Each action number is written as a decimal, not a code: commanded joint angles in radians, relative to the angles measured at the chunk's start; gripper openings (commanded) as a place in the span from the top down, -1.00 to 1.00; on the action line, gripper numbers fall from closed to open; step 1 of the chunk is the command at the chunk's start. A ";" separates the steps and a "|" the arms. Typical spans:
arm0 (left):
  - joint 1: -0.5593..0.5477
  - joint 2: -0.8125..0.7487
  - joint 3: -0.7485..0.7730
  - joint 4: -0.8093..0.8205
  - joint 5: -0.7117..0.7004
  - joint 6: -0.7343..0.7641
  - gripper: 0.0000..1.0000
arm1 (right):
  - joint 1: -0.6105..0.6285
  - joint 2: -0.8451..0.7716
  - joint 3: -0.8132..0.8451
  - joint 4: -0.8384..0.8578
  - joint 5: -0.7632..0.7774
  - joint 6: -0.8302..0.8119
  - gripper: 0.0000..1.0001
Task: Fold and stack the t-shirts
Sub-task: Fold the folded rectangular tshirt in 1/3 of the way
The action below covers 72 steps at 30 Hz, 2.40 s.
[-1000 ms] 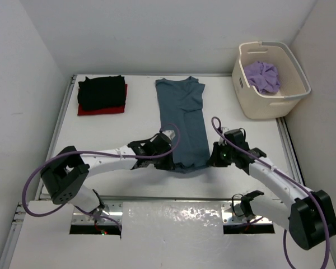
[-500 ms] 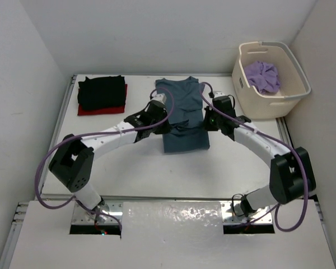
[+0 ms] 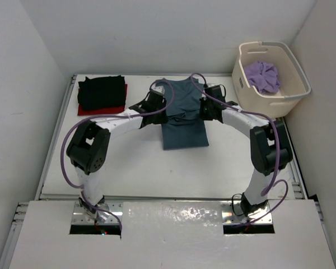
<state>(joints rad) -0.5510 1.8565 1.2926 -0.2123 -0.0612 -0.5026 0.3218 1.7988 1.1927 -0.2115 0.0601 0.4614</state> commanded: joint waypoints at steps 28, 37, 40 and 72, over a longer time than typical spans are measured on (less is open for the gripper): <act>0.074 -0.083 -0.114 0.068 0.190 -0.036 -0.99 | -0.012 -0.142 -0.192 0.063 -0.111 -0.017 -0.76; -0.016 -0.125 -0.282 0.131 0.244 -0.060 -0.96 | -0.013 -0.151 -0.306 0.107 -0.115 0.040 -0.63; -0.030 -0.092 -0.280 0.157 0.256 -0.067 -0.50 | -0.016 -0.147 -0.337 0.135 -0.092 0.065 -0.50; -0.265 -0.374 -0.602 -0.079 0.353 -0.152 0.95 | 0.008 -0.850 -0.892 -0.210 -0.385 0.111 0.86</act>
<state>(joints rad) -0.7956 1.5455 0.6846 -0.1791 0.2424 -0.6384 0.3229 1.0485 0.2924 -0.2394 -0.3077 0.5968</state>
